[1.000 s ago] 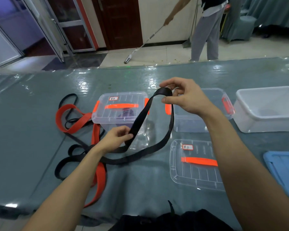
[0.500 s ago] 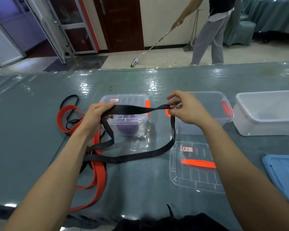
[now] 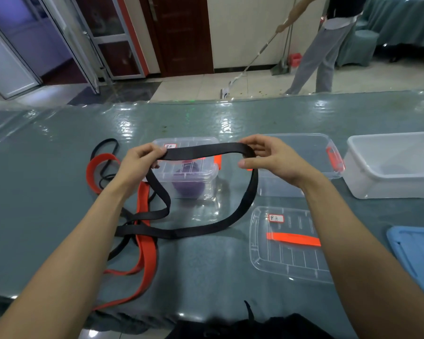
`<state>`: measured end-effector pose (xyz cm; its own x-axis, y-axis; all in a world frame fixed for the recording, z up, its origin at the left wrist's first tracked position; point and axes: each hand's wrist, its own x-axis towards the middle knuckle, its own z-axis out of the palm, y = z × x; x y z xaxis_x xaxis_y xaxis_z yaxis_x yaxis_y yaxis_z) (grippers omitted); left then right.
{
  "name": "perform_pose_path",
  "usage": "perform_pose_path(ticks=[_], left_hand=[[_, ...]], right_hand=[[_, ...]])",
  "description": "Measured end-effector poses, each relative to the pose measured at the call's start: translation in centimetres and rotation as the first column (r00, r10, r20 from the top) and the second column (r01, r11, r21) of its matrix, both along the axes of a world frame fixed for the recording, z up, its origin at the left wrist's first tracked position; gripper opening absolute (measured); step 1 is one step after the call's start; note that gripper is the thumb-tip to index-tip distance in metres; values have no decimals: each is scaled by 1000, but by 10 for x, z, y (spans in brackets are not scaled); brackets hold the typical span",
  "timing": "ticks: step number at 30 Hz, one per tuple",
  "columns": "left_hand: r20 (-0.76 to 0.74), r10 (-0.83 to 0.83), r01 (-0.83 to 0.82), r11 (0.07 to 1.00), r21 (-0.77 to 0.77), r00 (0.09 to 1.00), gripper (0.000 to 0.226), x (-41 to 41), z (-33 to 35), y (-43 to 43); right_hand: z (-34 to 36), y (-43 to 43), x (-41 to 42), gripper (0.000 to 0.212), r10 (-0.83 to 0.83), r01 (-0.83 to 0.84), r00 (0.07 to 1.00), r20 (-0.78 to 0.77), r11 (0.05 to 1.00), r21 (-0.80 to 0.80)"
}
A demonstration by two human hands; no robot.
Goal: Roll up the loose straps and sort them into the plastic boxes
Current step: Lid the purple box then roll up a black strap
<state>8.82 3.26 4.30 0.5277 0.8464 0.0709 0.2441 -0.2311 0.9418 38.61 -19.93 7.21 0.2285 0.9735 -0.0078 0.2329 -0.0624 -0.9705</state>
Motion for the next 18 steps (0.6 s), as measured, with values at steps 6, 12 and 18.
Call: perform_pose_path(ticks=[6, 12, 18], left_hand=[[-574, -125, 253, 956, 148, 809, 8, 2, -29, -23], [-311, -503, 503, 860, -88, 806, 89, 48, -20, -80], [-77, -524, 516, 851, -101, 848, 37, 89, 23, -103]], right_hand=[[18, 9, -14, 32, -32, 40, 883, 469, 999, -7], [40, 15, -32, 45, 148, -89, 781, 606, 988, -127], [71, 15, -30, 43, -14, -54, 960, 279, 971, 234]])
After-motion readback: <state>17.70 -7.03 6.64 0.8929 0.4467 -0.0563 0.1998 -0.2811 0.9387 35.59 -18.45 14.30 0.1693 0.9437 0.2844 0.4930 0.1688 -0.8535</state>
